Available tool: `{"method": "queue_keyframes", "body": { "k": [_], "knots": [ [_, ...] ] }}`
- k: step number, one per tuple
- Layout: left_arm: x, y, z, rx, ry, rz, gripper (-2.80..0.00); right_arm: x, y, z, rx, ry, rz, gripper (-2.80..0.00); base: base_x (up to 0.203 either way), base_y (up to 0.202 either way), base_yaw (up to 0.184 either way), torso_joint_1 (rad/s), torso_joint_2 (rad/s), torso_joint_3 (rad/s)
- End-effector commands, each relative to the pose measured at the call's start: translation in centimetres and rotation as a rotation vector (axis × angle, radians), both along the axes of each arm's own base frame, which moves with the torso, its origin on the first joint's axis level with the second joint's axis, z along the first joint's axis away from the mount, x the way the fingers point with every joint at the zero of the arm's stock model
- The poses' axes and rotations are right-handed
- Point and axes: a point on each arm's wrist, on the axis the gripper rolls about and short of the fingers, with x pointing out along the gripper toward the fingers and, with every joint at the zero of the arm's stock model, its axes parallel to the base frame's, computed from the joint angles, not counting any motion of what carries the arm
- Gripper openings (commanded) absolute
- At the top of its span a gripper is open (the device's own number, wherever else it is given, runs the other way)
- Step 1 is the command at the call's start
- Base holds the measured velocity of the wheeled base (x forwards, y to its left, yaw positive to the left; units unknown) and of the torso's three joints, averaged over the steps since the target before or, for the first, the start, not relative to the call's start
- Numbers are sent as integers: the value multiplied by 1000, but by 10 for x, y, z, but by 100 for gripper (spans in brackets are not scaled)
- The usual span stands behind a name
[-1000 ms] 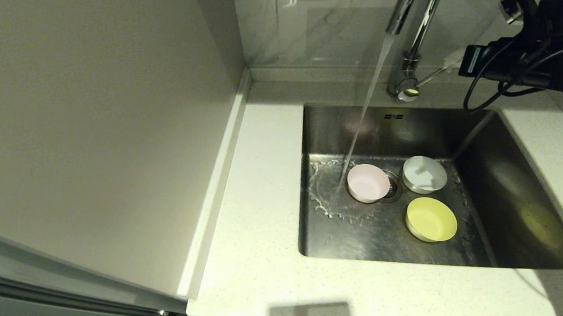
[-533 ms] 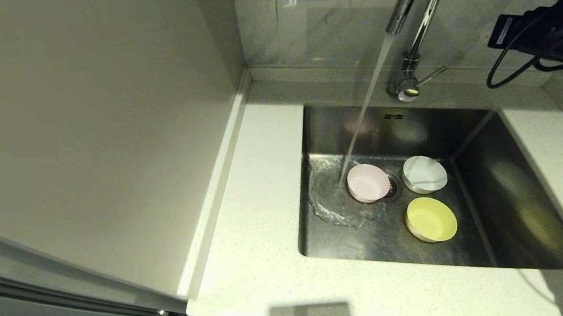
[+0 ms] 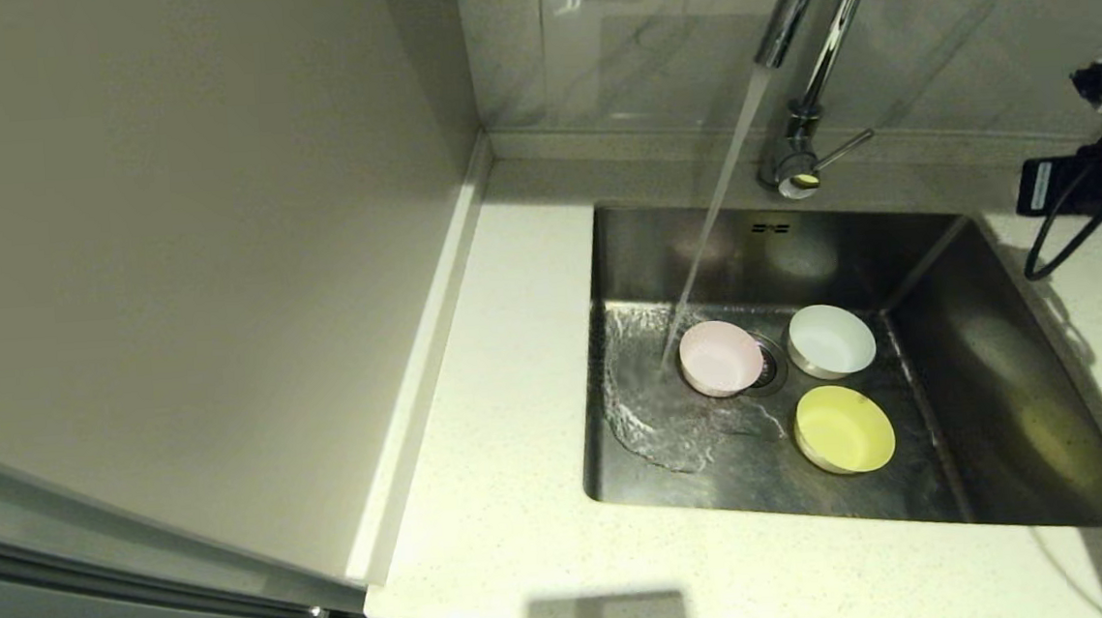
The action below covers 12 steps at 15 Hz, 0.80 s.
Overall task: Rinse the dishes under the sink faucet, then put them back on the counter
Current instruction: Wait for the water to rinse the bowl
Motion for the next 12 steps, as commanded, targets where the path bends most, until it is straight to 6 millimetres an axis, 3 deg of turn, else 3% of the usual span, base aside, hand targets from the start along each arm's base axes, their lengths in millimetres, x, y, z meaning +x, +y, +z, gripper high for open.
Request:
{"method": "queue_keyframes", "body": {
  "k": [1, 7, 10, 12],
  "knots": [
    [0, 0, 0, -1, -2, 0, -280, -45, 9, -7, 21, 51, -13, -280, 0, 0, 0, 0, 0, 0],
    [0, 0, 0, -1, -2, 0, -280, -199, 57, -46, 100, 89, 24, -280, 0, 0, 0, 0, 0, 0],
    [0, 0, 0, -1, -2, 0, -280, -272, 81, -87, 94, 56, 69, -280, 0, 0, 0, 0, 0, 0],
    [0, 0, 0, -1, -2, 0, -280, -309, 95, -123, 66, 40, 119, -280, 0, 0, 0, 0, 0, 0]
  ]
}}
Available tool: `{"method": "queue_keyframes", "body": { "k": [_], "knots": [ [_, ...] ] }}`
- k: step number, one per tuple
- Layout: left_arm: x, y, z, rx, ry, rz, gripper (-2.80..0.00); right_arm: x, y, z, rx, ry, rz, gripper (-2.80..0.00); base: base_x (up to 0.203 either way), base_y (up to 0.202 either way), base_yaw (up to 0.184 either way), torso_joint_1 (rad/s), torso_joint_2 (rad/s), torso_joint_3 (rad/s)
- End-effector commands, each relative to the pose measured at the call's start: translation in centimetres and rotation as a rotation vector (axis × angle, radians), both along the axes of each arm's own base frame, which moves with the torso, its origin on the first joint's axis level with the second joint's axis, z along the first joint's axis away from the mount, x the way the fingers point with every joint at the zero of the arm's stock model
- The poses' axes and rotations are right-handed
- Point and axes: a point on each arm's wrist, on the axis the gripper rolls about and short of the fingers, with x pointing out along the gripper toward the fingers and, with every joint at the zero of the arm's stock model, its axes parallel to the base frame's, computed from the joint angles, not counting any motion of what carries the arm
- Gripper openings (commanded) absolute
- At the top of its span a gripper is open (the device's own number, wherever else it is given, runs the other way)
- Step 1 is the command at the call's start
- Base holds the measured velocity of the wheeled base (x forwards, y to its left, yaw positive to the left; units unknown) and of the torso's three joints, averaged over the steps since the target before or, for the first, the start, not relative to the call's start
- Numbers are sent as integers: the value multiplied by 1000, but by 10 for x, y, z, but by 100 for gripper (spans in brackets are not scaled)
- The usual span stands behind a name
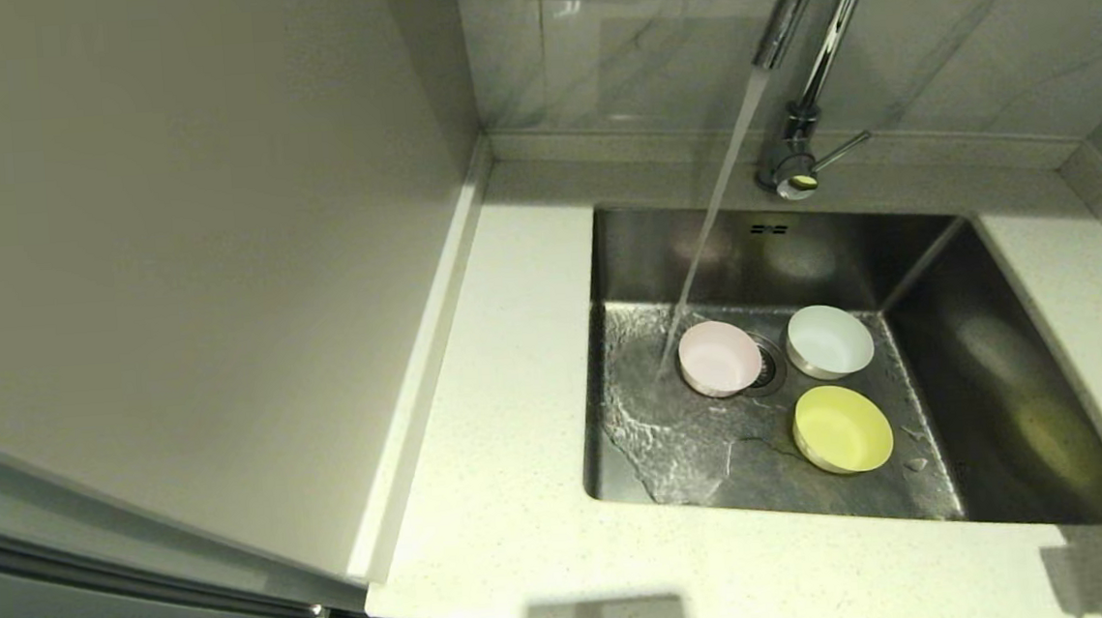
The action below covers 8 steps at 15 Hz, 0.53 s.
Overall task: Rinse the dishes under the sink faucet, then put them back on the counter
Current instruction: Wait for the water to rinse the bowl
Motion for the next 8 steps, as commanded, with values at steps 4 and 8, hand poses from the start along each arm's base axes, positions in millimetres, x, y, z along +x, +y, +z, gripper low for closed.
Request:
{"method": "queue_keyframes", "body": {
  "k": [4, 8],
  "knots": [
    [0, 0, 0, -1, -2, 1, -280, -76, 24, -60, -75, -174, 157, -280, 0, 0, 0, 0, 0, 0],
    [0, 0, 0, -1, -2, 1, -280, -92, 22, -80, -83, -147, 137, -280, 0, 0, 0, 0, 0, 0]
  ]
}}
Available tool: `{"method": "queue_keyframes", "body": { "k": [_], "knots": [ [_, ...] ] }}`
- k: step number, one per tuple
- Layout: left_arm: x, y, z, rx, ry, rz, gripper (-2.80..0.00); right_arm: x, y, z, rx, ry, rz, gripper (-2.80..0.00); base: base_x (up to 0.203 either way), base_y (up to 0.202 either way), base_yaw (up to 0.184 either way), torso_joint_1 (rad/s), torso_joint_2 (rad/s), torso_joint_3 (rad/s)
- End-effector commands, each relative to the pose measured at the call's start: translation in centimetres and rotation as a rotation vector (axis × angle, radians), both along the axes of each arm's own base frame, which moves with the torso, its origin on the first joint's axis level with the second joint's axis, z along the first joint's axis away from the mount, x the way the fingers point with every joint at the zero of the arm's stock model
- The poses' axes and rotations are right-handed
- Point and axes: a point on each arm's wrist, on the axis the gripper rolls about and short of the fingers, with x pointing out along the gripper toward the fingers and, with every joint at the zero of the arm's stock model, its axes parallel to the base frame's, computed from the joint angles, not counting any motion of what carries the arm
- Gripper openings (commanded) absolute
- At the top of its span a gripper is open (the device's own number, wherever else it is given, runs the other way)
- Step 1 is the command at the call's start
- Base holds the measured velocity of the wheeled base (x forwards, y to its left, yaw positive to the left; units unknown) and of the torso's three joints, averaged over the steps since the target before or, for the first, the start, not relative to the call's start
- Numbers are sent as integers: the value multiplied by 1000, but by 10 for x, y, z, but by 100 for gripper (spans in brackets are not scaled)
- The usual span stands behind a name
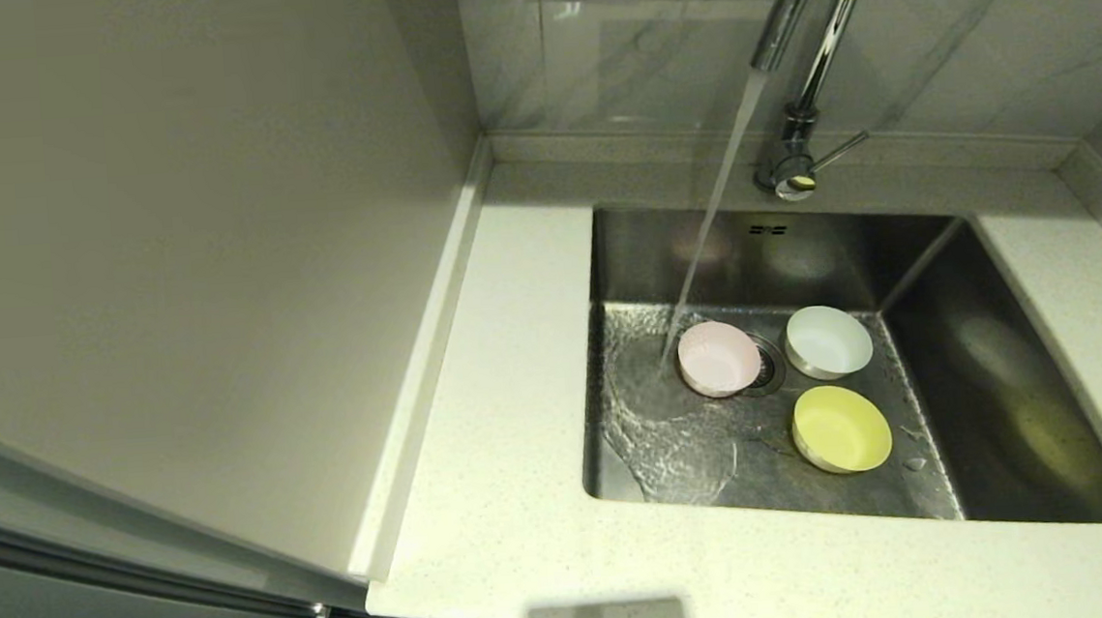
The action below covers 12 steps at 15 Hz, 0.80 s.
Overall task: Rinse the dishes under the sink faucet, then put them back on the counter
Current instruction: Wait for the water to rinse the bowl
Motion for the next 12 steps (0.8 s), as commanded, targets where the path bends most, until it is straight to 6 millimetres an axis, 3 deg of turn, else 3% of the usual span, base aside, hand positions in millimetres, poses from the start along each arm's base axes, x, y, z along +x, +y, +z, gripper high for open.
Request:
{"method": "queue_keyframes", "body": {
  "k": [1, 5, 12],
  "knots": [
    [0, 0, 0, -1, -2, 1, -280, -11, 0, -7, 20, -68, 10, -280, 0, 0, 0, 0, 0, 0],
    [0, 0, 0, -1, -2, 1, -280, -25, 0, -11, 48, -238, 33, -280, 0, 0, 0, 0, 0, 0],
    [0, 0, 0, -1, -2, 1, -280, -25, -1, -11, 58, -242, 30, -280, 0, 0, 0, 0, 0, 0]
  ]
}}
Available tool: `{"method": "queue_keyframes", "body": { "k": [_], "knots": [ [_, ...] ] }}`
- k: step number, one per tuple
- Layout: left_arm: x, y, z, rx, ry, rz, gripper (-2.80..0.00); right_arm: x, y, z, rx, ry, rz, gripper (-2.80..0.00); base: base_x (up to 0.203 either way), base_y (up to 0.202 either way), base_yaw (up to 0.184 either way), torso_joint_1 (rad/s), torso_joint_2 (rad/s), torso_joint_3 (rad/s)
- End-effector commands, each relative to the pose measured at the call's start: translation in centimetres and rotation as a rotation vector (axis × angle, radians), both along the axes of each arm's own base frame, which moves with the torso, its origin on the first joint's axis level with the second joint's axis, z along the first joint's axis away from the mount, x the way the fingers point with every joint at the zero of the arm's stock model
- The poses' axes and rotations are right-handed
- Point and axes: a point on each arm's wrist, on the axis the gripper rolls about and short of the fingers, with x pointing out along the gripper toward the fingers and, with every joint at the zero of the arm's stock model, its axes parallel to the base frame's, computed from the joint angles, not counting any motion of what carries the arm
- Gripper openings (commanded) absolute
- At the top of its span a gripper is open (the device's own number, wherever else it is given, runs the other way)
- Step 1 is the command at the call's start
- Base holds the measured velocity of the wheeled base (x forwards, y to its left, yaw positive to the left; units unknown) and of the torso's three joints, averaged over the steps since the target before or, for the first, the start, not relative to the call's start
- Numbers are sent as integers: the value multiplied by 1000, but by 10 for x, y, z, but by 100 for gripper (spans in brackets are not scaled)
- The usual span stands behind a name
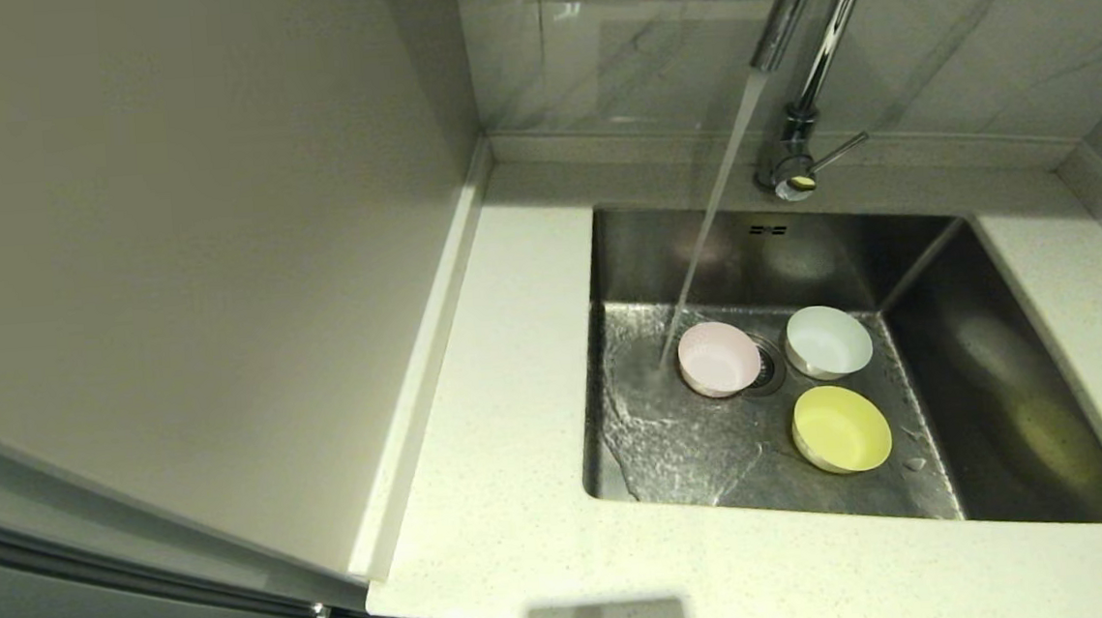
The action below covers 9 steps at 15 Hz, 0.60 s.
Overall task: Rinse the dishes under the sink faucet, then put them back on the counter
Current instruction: Wait for the water to rinse the bowl
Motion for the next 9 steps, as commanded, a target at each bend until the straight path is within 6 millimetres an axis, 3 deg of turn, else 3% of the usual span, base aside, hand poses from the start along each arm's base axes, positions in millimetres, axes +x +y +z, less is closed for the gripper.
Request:
{"method": "queue_keyframes", "body": {
  "k": [1, 9],
  "knots": [
    [0, 0, 0, -1, -2, 0, -280, 0, 0, 0, -2, 3, 0, -280, 0, 0, 0, 0, 0, 0],
    [0, 0, 0, -1, -2, 0, -280, 0, 0, 0, -1, 3, 1, -280, 0, 0, 0, 0, 0, 0]
  ]
}}
